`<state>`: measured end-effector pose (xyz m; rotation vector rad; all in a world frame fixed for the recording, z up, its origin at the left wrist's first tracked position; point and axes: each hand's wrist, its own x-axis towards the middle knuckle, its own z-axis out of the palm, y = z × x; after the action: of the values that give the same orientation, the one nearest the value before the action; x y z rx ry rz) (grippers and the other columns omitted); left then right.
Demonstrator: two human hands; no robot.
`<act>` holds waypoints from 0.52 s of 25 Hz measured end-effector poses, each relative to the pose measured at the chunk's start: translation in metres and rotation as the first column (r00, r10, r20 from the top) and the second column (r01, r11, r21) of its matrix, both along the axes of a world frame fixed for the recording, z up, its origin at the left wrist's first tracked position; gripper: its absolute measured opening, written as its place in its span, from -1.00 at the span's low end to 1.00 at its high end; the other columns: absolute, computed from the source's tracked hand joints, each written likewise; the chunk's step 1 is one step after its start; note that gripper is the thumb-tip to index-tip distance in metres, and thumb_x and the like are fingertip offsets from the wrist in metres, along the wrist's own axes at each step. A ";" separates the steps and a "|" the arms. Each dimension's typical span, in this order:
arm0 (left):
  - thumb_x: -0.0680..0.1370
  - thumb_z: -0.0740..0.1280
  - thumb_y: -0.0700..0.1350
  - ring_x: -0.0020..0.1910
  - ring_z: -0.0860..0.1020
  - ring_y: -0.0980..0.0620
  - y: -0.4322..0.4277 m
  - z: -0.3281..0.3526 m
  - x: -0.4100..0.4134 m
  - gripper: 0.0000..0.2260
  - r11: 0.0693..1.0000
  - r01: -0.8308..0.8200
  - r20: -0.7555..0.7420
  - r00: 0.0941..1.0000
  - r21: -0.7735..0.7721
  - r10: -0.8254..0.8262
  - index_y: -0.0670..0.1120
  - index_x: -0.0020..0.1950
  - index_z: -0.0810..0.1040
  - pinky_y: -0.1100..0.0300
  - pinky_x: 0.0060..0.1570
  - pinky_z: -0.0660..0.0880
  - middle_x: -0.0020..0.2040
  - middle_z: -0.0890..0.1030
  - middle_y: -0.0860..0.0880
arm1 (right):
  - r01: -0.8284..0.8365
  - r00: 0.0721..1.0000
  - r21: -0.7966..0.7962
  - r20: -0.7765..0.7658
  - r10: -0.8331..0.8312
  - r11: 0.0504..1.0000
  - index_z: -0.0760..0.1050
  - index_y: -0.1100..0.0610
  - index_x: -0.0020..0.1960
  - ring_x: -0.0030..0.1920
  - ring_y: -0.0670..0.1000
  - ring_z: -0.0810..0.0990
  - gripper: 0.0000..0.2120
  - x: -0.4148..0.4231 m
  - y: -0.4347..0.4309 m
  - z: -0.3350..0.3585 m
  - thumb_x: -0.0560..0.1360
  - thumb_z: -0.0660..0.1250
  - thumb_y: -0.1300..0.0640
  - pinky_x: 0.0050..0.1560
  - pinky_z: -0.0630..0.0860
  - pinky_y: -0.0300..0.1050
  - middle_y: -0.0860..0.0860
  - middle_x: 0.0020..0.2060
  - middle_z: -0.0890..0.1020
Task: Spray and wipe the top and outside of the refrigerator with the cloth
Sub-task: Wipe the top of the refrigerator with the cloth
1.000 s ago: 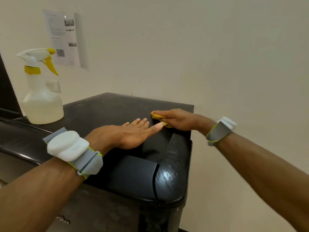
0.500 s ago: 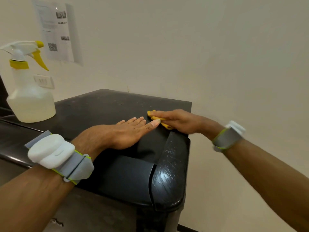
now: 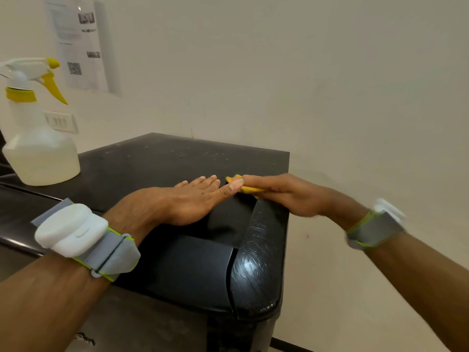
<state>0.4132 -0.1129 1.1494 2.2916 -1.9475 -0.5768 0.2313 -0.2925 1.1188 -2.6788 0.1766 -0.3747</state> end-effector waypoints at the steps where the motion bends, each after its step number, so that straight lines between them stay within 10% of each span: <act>1: 0.31 -0.36 0.45 0.57 -0.24 0.12 0.001 0.000 0.001 -0.11 1.000 0.013 0.011 1.000 -0.002 -0.013 0.10 0.59 -0.23 -0.07 0.56 -0.21 0.61 -0.20 0.09 | -0.008 1.000 0.030 0.000 0.008 1.000 0.32 0.03 0.49 0.38 -0.17 0.45 -0.59 -0.014 0.001 -0.005 0.66 0.15 0.20 0.38 0.37 -0.25 -0.19 0.41 0.43; 4: 0.24 -0.37 0.45 0.57 -0.25 0.10 0.004 0.002 -0.002 -0.08 0.999 0.048 0.047 0.998 0.020 -0.049 0.13 0.58 -0.25 -0.08 0.56 -0.21 0.62 -0.22 0.06 | 0.218 0.975 0.057 0.030 -0.220 0.974 0.39 0.06 0.44 -0.01 -0.23 0.62 -0.62 -0.017 -0.020 -0.002 0.66 0.15 0.28 -0.03 0.46 -0.41 -0.23 0.21 0.53; 13: 0.24 -0.32 0.50 0.58 -0.23 0.05 -0.001 0.012 -0.004 0.03 0.993 0.023 0.126 0.991 0.112 -0.037 -0.05 0.60 -0.24 -0.12 0.56 -0.18 0.62 -0.23 0.00 | 0.131 0.990 0.110 0.047 -0.137 0.985 0.37 0.09 0.48 0.45 -0.02 0.39 -0.60 -0.012 -0.006 -0.007 0.66 0.16 0.27 0.47 0.31 -0.11 -0.08 0.41 0.46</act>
<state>0.4094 -0.1136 1.1615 2.4259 -2.0593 -0.5669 0.2196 -0.2986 1.1123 -2.5556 0.3519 -0.4652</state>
